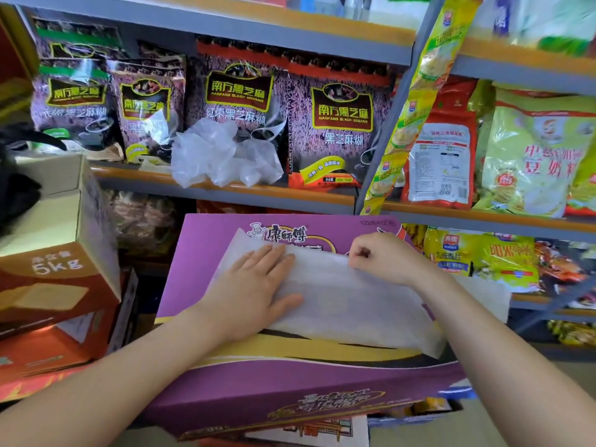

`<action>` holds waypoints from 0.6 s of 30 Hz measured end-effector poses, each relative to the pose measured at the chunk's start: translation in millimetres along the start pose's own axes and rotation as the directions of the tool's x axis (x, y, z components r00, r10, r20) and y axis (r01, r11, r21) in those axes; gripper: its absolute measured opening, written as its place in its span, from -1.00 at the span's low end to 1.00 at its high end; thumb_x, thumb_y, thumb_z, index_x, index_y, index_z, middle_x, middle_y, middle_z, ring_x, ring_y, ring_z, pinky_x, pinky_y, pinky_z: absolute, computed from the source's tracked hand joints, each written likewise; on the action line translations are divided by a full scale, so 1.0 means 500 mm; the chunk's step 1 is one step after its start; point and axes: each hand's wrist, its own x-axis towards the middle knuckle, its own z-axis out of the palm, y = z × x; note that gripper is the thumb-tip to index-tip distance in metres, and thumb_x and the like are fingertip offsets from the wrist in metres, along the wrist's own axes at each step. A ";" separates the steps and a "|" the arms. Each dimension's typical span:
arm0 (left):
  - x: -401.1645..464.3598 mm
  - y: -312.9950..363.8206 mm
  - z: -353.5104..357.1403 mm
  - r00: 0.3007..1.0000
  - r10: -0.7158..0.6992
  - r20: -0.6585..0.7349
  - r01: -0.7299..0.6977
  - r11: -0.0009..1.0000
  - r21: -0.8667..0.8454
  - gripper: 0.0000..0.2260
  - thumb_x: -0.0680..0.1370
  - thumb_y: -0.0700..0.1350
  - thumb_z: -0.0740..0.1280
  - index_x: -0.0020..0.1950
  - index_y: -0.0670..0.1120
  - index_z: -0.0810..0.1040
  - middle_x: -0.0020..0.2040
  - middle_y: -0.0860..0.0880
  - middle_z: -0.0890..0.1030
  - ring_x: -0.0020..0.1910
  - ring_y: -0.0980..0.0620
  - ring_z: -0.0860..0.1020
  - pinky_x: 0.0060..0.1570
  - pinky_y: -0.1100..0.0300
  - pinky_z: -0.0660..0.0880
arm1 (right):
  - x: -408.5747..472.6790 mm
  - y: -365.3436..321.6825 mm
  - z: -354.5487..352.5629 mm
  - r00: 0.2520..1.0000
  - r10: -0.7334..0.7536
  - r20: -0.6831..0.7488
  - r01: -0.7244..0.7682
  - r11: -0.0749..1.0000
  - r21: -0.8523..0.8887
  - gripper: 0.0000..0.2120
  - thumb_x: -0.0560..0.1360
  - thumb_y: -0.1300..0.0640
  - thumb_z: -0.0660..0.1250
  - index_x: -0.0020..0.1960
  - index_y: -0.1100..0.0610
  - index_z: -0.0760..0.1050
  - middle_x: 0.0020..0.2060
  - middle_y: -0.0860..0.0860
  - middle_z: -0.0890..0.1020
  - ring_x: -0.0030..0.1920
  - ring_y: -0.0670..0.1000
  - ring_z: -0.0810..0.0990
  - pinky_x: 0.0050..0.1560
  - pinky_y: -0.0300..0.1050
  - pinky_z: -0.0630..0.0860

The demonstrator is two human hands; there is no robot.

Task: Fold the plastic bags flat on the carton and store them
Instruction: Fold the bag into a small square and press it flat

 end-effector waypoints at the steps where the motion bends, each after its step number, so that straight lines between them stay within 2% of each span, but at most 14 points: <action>1: 0.000 0.000 0.001 1.000 0.000 0.002 0.000 1.000 -0.017 -0.07 0.36 0.43 -0.41 0.46 -0.11 0.22 0.47 -0.15 0.21 0.45 -0.17 0.18 0.40 -0.02 -0.01 | 0.001 0.000 0.000 1.000 0.012 -0.018 -0.012 1.000 0.005 -0.89 0.47 0.18 0.28 -0.22 0.12 0.51 -0.28 -0.04 0.57 -0.17 0.02 0.54 0.02 -0.08 0.41; 4: -0.001 0.004 -0.001 0.998 -0.026 0.062 0.024 0.999 0.027 -0.01 0.20 0.45 -0.54 0.51 0.02 -0.08 0.53 -0.05 -0.05 0.51 -0.06 -0.07 0.42 0.12 -0.19 | 0.005 -0.001 0.000 0.999 0.038 -0.039 -0.038 0.999 0.004 -0.88 0.47 0.21 0.25 -0.16 0.20 0.56 -0.26 -0.03 0.58 -0.15 0.03 0.55 -0.12 -0.21 0.35; 6: 0.000 0.007 -0.006 0.995 -0.032 0.096 0.031 0.999 0.020 -0.02 0.14 0.46 -0.57 0.50 0.08 -0.20 0.53 0.01 -0.14 0.50 0.00 -0.15 0.42 0.14 -0.22 | 0.005 -0.004 -0.002 0.995 0.068 -0.068 -0.069 0.998 -0.010 -0.86 0.47 0.22 0.25 -0.14 0.23 0.57 -0.27 -0.03 0.58 -0.16 0.00 0.53 -0.24 -0.27 0.36; 7: 0.002 0.009 -0.007 0.994 -0.026 0.106 0.024 1.000 0.018 -0.02 0.13 0.46 -0.58 0.49 0.09 -0.22 0.53 0.01 -0.16 0.50 0.02 -0.16 0.42 0.14 -0.22 | 0.006 -0.003 -0.002 0.992 0.094 -0.079 -0.096 0.995 -0.020 -0.86 0.46 0.23 0.25 -0.14 0.25 0.57 -0.28 -0.01 0.58 -0.17 0.00 0.53 -0.24 -0.29 0.38; 8: 0.003 0.010 -0.006 0.993 -0.020 0.117 0.018 1.000 0.016 -0.01 0.12 0.46 -0.59 0.49 0.09 -0.23 0.53 0.02 -0.17 0.50 0.02 -0.17 0.42 0.13 -0.23 | 0.007 -0.002 0.002 0.989 0.121 -0.084 -0.124 0.992 -0.032 -0.85 0.46 0.24 0.24 -0.16 0.27 0.56 -0.28 0.05 0.60 -0.17 0.05 0.55 -0.16 -0.24 0.45; 9: 0.005 0.010 -0.006 0.992 -0.017 0.125 0.016 1.000 0.012 0.00 0.10 0.46 -0.59 0.49 0.10 -0.24 0.53 0.02 -0.19 0.50 0.03 -0.19 0.42 0.12 -0.23 | 0.011 0.000 0.008 0.986 0.147 -0.082 -0.151 0.988 -0.043 -0.84 0.45 0.25 0.23 -0.20 0.31 0.54 -0.26 0.15 0.62 -0.15 0.14 0.57 -0.03 -0.10 0.50; 11: 0.009 0.012 -0.002 0.991 -0.016 0.134 0.014 1.000 0.011 0.03 0.07 0.48 -0.59 0.48 0.10 -0.26 0.52 0.02 -0.23 0.49 0.03 -0.21 0.42 0.11 -0.25 | 0.014 -0.002 0.015 0.977 0.197 -0.077 -0.203 0.977 -0.073 -0.83 0.44 0.26 0.21 -0.27 0.30 0.50 -0.18 0.27 0.62 -0.09 0.25 0.58 0.05 0.09 0.53; 12: 0.010 0.013 0.000 0.990 -0.016 0.139 0.015 1.000 0.014 0.04 0.06 0.49 -0.59 0.48 0.10 -0.26 0.52 0.02 -0.24 0.49 0.03 -0.22 0.42 0.11 -0.26 | 0.012 -0.008 0.018 0.971 0.216 -0.101 -0.227 0.967 -0.112 -0.85 0.45 0.25 0.22 -0.23 0.26 0.52 -0.12 0.25 0.62 -0.03 0.25 0.56 0.06 0.07 0.52; 14: 0.012 0.015 0.003 0.991 -0.024 0.134 0.020 0.999 0.028 0.06 0.03 0.50 -0.58 0.48 0.10 -0.26 0.52 0.02 -0.24 0.49 0.02 -0.23 0.41 0.11 -0.28 | 0.000 -0.030 0.025 0.959 0.218 -0.184 -0.254 0.946 -0.200 -0.80 0.50 0.23 0.22 0.09 0.21 0.50 0.11 0.17 0.54 0.19 0.21 0.46 0.18 0.01 0.40; 16: 0.013 0.017 0.005 0.992 -0.033 0.123 0.027 0.999 0.047 0.10 0.01 0.51 -0.58 0.49 0.07 -0.24 0.52 0.03 -0.23 0.49 0.02 -0.21 0.42 0.09 -0.27 | -0.024 -0.072 0.047 0.958 0.094 -0.272 -0.162 0.957 -0.241 -0.68 0.55 0.21 0.15 0.30 0.19 0.38 0.29 0.14 0.41 0.34 0.17 0.32 0.32 -0.03 0.26; 18: 0.013 0.020 0.007 0.993 -0.042 0.112 0.037 0.998 0.052 0.15 0.01 0.54 -0.54 0.50 0.01 -0.19 0.53 0.03 -0.19 0.50 0.03 -0.19 0.44 0.08 -0.23 | -0.045 -0.119 0.091 0.935 -0.144 -0.324 0.053 0.960 -0.275 -0.58 0.56 0.11 0.01 0.34 0.24 0.37 0.35 0.15 0.40 0.41 0.13 0.30 0.40 -0.06 0.23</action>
